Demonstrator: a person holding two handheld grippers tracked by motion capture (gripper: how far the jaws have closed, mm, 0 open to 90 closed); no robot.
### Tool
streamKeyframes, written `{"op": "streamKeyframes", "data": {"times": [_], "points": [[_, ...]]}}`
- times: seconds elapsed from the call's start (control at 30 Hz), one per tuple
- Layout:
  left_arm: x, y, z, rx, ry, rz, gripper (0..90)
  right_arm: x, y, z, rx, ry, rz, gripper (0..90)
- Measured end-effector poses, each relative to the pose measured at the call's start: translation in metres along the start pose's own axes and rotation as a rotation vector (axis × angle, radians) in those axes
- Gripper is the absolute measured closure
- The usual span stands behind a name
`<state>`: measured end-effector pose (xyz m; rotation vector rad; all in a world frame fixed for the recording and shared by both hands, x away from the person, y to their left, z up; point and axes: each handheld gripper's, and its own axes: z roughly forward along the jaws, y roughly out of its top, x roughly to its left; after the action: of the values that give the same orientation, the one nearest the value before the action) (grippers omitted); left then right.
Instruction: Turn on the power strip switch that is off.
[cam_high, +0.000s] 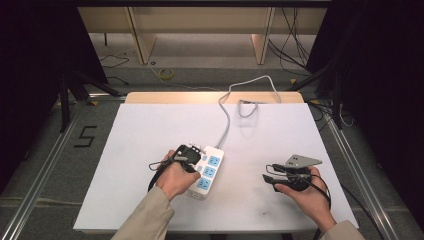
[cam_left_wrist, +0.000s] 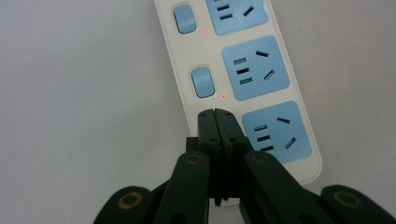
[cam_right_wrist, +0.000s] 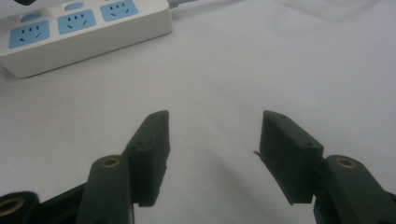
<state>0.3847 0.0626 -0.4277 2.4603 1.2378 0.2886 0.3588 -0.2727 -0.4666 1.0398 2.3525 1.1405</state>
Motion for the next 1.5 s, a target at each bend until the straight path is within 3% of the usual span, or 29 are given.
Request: {"op": "streamKeyframes", "data": {"times": [0.63, 1.23, 1.5], "points": [[0.005, -0.001, -0.009, -0.089, 0.01, 0.012, 89.7, 0.0, 0.0, 0.0, 0.0, 0.002, -0.001, 43.3], [0.02, -0.01, -0.018, -0.158, 0.035, 0.025, 89.5, 0.001, 0.0, -0.001, 0.001, 0.003, -0.008, 42.8], [0.026, -0.016, -0.02, -0.176, 0.038, 0.01, 85.6, 0.001, -0.001, -0.003, 0.001, 0.002, -0.012, 42.7]]}}
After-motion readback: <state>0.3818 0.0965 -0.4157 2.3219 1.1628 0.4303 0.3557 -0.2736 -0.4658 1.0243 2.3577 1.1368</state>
